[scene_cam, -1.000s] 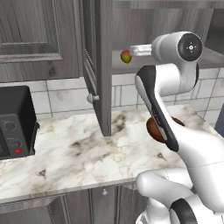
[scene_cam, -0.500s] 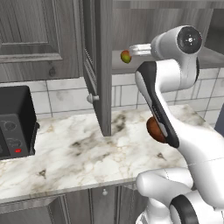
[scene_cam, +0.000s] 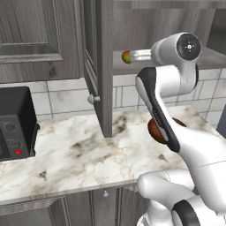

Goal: Open the cabinet. Pick the mango and orange from the cabinet and place them into the bowl. Then close the cabinet.

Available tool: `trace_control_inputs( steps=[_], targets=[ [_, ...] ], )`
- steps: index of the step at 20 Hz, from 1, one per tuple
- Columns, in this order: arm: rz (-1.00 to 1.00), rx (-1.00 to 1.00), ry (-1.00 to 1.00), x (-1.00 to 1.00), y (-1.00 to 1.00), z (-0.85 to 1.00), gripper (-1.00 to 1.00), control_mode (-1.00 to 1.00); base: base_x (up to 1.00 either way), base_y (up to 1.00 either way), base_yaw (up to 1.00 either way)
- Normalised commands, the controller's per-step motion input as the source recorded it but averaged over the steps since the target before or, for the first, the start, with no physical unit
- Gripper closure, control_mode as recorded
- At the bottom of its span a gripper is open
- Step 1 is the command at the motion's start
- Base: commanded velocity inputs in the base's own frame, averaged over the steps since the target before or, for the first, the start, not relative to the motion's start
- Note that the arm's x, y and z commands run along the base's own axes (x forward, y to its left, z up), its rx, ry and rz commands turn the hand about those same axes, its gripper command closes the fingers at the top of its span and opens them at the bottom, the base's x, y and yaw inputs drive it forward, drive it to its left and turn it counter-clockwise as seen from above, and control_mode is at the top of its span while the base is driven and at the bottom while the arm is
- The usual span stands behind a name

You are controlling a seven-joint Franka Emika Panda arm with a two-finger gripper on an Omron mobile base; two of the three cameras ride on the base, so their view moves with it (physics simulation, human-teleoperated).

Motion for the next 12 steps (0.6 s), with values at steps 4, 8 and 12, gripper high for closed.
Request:
trace_control_inputs(
  steps=[4, 8, 12],
  targets=[
    [0.0, 0.03, 0.0, 0.24, 0.0, -0.02, -1.0, -1.0, 0.0, 0.0, 0.0],
    [0.0, 0.09, 0.0, 0.33, 0.0, -0.05, -1.0, -1.0, 0.0, 0.0, 0.0],
    [0.0, 0.12, 0.0, 0.18, 0.0, -0.03, -1.0, -1.0, 0.0, 0.0, 0.0]
  ],
)
